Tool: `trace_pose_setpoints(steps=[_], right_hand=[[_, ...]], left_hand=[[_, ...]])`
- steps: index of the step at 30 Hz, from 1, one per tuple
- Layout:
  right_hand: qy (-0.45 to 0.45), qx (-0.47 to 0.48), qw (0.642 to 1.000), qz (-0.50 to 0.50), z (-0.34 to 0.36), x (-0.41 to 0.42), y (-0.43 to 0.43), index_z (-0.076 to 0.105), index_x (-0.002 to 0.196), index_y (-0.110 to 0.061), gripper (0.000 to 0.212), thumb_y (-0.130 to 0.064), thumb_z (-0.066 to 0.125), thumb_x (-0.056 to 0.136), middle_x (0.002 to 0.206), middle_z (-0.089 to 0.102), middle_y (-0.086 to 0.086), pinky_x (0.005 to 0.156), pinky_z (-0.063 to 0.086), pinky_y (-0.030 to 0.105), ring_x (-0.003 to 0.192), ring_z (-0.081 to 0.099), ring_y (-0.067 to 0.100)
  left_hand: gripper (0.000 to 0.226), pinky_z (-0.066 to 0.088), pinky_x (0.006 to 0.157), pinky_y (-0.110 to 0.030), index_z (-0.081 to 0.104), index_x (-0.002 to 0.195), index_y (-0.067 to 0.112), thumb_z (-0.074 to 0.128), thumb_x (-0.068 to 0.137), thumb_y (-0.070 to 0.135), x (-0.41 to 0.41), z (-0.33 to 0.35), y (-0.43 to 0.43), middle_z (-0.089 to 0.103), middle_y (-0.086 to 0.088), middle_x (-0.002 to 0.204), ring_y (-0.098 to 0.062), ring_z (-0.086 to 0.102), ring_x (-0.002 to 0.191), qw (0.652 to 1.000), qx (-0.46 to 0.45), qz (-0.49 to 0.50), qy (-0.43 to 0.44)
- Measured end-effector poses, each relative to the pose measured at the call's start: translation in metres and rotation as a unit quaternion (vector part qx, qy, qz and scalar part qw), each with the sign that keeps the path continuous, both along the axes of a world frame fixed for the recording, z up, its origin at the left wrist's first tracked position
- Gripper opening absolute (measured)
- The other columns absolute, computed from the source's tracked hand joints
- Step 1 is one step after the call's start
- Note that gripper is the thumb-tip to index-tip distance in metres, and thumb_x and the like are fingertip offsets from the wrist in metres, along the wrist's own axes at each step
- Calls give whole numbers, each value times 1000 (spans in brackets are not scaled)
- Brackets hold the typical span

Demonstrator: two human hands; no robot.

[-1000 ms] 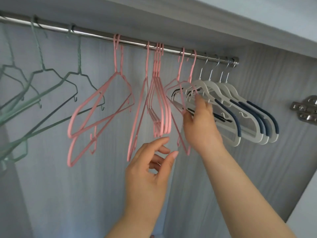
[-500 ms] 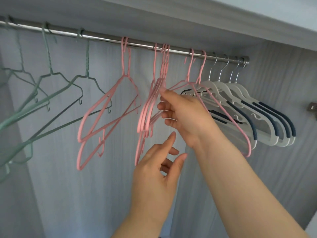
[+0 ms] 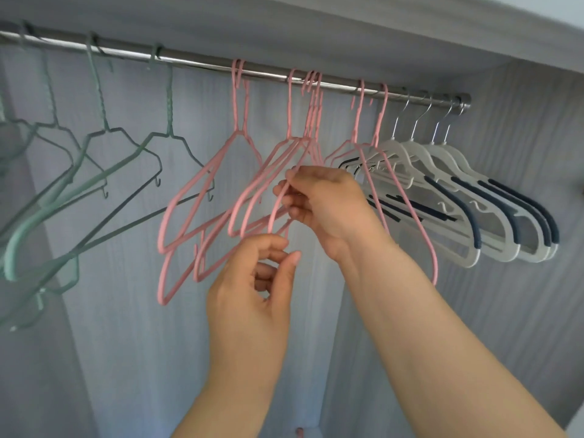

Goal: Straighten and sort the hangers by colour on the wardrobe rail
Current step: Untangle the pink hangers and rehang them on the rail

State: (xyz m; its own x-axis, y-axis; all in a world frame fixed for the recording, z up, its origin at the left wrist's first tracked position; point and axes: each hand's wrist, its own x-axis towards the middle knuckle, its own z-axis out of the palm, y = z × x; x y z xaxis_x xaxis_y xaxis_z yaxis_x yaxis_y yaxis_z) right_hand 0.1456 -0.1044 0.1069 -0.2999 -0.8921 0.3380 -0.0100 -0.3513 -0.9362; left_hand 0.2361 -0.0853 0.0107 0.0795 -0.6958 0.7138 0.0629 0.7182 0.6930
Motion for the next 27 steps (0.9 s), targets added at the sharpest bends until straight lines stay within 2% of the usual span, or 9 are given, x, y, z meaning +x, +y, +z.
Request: trace_pose_setpoints(steps=[3,6,8,12,16,18,21,24,27], right_hand=[[-72,-13,997,33,3,-1,2,50,74,-6,22,3,42,92,65,55,6,48,50,14,46,58,7],[-118,-37,991,48,7,-2,1,48,76,-2,21,7,38,92,66,52,9,49,54,15,39,59,5],[-126,-51,990,38,10,-3,0,48,76,-2,23,8,37,93,67,52,10,49,54,16,39,59,5],[-143,-72,987,18,18,-5,-2,48,71,-1,27,9,34,93,65,50,10,48,55,16,38,58,6],[-155,-75,985,1,23,-9,-6,49,70,0,28,6,35,93,64,52,11,45,53,16,36,59,6],[-159,-78,984,-1,25,-10,-7,49,71,1,26,6,36,93,64,52,12,45,53,16,36,59,6],[-174,-84,981,3,32,-11,-8,49,70,1,26,7,37,93,63,51,12,43,53,16,33,58,7],[-218,-84,972,-2,47,-21,-14,48,70,2,25,7,39,93,57,54,13,42,53,17,31,57,8],[-272,-64,960,9,51,-29,-17,47,72,4,24,8,38,93,35,57,10,39,50,16,28,56,10]], left_hand=[[25,44,50,-18,42,79,40,65,78,31,2,5,3,58,9,74,-16,56,53,999,2,-6,32],[22,45,50,-16,51,88,47,58,80,28,2,11,-1,59,11,80,-14,59,53,1000,-22,4,0],[21,47,53,-15,61,97,42,55,82,30,1,16,-4,61,14,84,-10,61,56,999,-35,10,-30],[23,50,57,-12,64,107,36,54,87,30,0,22,-8,64,24,83,-1,62,58,997,-27,19,-65],[38,55,66,-26,49,118,48,53,87,28,-4,18,-4,67,24,83,0,64,63,994,-12,1,-109],[47,53,68,-30,33,116,63,51,87,30,-6,15,0,66,24,87,-4,65,65,990,-11,-5,-142],[54,53,69,-32,17,113,70,48,87,35,-7,10,5,63,27,92,-4,64,67,982,-11,-10,-189],[56,53,69,-31,14,115,70,48,87,36,-6,7,7,67,20,85,-3,63,70,975,-13,-10,-222],[53,52,66,-31,25,127,58,52,87,37,-5,-1,5,65,18,84,-6,61,70,977,-14,-20,-212]])
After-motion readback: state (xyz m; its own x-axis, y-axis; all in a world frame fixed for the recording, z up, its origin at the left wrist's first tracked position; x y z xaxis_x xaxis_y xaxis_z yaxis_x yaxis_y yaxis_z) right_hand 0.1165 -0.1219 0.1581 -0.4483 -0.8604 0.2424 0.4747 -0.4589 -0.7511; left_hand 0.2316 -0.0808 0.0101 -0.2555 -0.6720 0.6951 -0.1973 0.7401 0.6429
